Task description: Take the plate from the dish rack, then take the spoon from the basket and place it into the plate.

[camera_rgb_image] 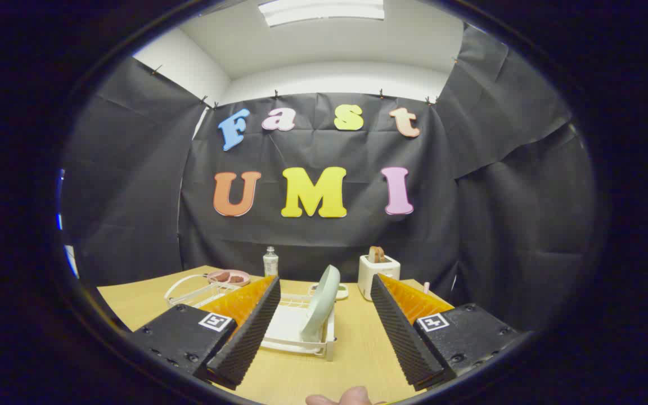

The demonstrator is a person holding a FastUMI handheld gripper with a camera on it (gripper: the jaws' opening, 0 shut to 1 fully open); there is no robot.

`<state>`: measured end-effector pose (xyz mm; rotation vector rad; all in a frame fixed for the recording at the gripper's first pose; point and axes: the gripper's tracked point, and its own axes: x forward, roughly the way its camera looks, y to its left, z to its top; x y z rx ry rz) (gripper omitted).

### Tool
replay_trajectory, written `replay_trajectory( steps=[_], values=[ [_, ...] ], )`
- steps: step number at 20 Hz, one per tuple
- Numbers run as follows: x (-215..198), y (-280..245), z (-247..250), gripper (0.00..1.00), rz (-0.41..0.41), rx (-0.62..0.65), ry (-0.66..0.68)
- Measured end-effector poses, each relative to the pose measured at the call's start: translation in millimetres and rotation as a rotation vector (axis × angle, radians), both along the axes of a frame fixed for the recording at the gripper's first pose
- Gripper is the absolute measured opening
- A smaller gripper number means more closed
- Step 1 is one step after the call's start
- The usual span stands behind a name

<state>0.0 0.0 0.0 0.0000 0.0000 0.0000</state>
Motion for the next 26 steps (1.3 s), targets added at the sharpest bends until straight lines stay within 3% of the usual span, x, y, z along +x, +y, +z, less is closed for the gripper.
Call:
replay_trajectory(
  steps=[11,26],
  values=[
    [-24,-13,6,1.00,-0.080,-0.011,0.010],
    [-4,-8,6,1.00,-0.037,-0.015,0.102]
  ],
)
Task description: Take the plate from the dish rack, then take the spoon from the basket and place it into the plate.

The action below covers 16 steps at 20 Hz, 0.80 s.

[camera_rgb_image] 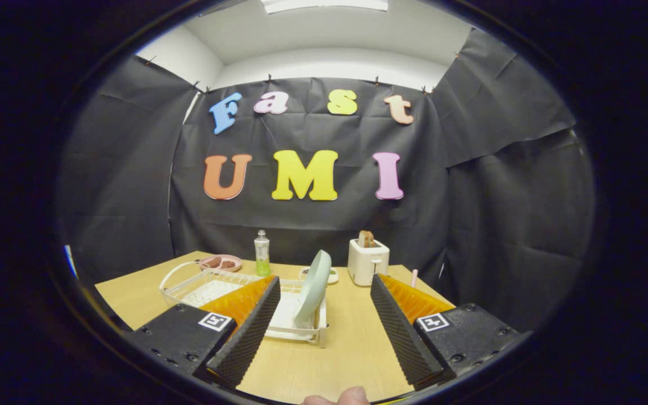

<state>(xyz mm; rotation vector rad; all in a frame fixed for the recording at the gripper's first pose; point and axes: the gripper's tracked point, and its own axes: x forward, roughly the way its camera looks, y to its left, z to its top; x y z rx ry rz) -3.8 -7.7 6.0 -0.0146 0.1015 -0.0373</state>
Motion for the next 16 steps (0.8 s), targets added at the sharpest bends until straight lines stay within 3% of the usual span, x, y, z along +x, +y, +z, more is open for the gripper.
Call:
replay_trajectory(
  steps=[7,16],
  values=[
    [34,10,26,1.00,0.069,0.011,0.128],
    [115,1,62,1.00,0.096,-0.036,0.355]
  ],
)
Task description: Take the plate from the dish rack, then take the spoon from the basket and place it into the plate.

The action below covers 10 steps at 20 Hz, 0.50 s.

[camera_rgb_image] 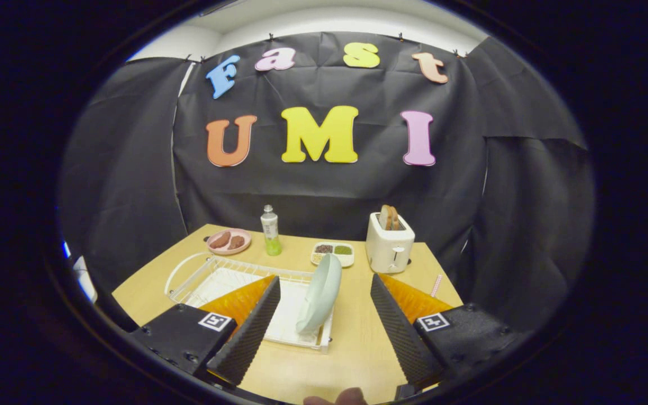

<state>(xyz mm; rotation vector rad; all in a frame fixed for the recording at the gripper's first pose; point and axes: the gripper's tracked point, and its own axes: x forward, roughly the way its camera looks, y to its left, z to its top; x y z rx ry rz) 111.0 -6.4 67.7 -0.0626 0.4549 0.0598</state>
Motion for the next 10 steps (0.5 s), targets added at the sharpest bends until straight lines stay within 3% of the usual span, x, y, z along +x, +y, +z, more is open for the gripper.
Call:
replay_trajectory(
  steps=[5,10],
  values=[
    [42,8,-15,1.00,0.013,-0.039,0.150],
    [69,16,-53,1.00,0.010,0.012,0.316]
  ],
)
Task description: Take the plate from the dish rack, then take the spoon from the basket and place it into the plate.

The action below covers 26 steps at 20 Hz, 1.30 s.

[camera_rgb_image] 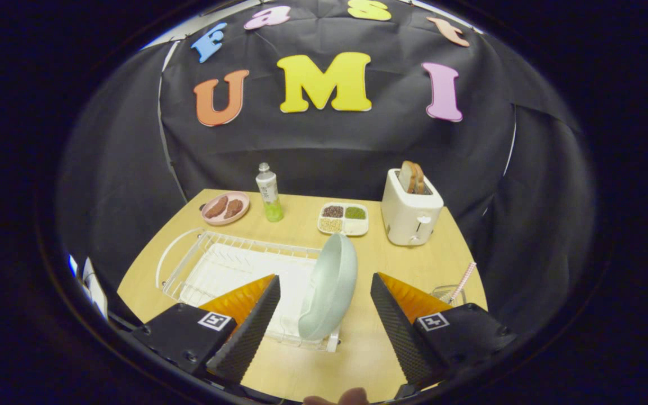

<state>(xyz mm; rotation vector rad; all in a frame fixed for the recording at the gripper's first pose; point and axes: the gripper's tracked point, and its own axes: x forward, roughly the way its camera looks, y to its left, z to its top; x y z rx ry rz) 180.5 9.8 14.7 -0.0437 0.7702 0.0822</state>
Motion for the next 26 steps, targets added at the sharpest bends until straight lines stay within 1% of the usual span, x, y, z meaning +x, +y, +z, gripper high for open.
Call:
replay_trajectory(
  steps=[4,9,12,13,16,17,18,20,21,22,24,26],
  values=[
    [25,-5,-32,1.00,-0.036,-0.003,0.107],
    [41,6,-74,1.00,-0.064,0.070,0.241],
    [51,8,-94,1.00,-0.070,0.041,0.291],
    [51,11,-100,1.00,-0.060,0.034,0.313],
    [57,12,-110,0.98,-0.062,-0.010,0.344],
    [57,13,-110,0.96,-0.062,-0.016,0.341],
    [58,10,-108,0.93,-0.082,-0.026,0.338],
    [55,4,-112,0.78,-0.101,-0.041,0.352],
    [54,0,-114,0.64,-0.120,-0.038,0.357],
    [53,-2,-119,0.59,-0.143,-0.021,0.375],
    [50,2,-121,0.59,-0.167,0.027,0.396],
    [49,3,-121,0.59,-0.178,0.026,0.402]
  ],
)
